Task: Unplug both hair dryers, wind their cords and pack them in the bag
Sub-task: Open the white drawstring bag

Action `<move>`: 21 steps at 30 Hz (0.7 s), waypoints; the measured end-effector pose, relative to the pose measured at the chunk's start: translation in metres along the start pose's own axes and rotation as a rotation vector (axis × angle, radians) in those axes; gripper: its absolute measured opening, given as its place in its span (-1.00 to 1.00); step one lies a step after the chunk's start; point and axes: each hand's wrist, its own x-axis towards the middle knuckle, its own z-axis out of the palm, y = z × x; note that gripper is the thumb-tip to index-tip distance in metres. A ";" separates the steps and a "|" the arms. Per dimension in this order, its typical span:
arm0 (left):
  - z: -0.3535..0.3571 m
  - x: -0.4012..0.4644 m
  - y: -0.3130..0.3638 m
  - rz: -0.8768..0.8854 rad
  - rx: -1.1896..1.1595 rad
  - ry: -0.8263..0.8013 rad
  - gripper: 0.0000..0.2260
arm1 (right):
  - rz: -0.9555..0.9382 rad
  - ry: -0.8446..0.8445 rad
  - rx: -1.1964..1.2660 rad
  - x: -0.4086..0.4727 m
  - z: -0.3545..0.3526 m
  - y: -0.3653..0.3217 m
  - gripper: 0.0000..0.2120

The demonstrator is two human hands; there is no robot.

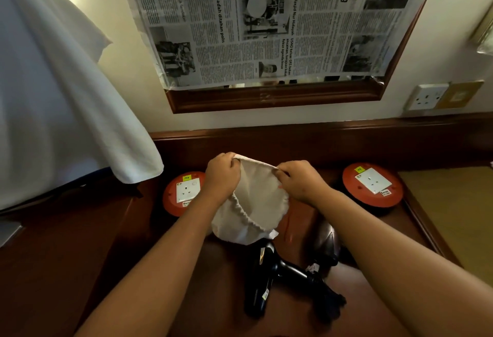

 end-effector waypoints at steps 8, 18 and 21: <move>-0.010 -0.001 -0.018 -0.020 0.288 -0.117 -0.79 | 0.006 0.031 -0.182 -0.005 -0.029 0.012 -0.68; -0.025 -0.006 -0.037 -0.069 0.355 -0.171 -0.76 | -0.017 0.052 -0.371 -0.013 -0.034 0.030 -0.76; -0.041 -0.008 -0.056 -0.122 0.377 -0.178 -0.76 | 0.060 0.086 -0.358 -0.018 -0.044 0.045 -0.77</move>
